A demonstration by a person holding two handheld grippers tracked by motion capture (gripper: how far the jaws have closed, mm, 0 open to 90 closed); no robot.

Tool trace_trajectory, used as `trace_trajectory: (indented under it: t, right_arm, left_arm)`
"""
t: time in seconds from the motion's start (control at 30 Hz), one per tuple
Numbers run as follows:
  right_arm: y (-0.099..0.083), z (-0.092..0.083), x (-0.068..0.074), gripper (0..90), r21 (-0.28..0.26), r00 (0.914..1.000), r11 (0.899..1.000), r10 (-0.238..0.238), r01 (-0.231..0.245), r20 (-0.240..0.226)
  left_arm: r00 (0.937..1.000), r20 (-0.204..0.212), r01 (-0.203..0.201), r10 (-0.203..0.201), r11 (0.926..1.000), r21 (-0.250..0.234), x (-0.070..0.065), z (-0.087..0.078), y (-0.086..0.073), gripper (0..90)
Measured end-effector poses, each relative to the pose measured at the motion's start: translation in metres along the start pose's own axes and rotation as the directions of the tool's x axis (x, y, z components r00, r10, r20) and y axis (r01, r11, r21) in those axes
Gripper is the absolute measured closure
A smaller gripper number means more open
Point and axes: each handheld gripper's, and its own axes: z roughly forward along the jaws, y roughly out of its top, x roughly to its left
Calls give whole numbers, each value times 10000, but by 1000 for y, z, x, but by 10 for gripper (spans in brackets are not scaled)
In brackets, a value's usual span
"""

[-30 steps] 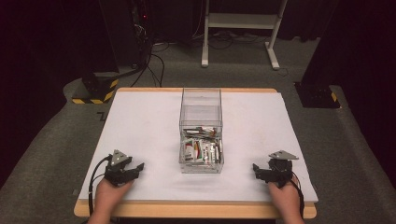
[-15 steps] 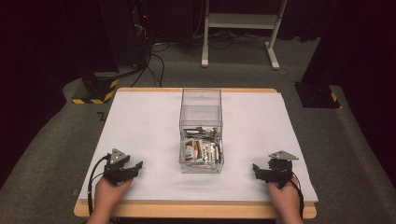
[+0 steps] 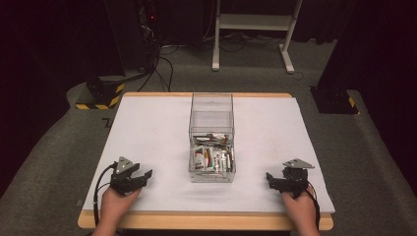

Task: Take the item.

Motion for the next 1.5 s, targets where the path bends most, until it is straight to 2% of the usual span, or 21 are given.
trace_trajectory:
  t: [0.33, 0.43, 0.6, 1.33, 1.4, 1.5]
  right_arm:
    - [0, 0, 0, 93, -2, 10000, 10000, 1, -1, -1]
    - [0, 0, 0, 93, -1, 10000, 10000, -1, 1, 5]
    - [0, 0, 0, 93, -1, 10000, 10000, -10, 10, 3]
    - [0, 0, 0, 93, -1, 10000, 10000, -15, 15, 3]
    - [0, 0, 0, 93, -5, 10000, 10000, -19, 19, 1]
    - [0, 0, 0, 93, -7, 10000, 10000, -19, 19, -1]
  left_arm:
    - [9999, 105, -28, 32, 9995, -301, -10, -1, 6, 393]
    - [9997, 66, -218, 221, 9988, -436, -14, -2, 9, 393]
    - [9995, 62, -302, 305, 9984, -484, -19, -1, 12, 383]
    - [9951, 728, -606, 667, 9947, -826, -51, 2, 34, 384]
    - [9939, 737, -753, 817, 9934, -860, -55, 1, 36, 383]
    - [9928, 837, -766, 857, 9914, -1065, -61, -2, 41, 381]
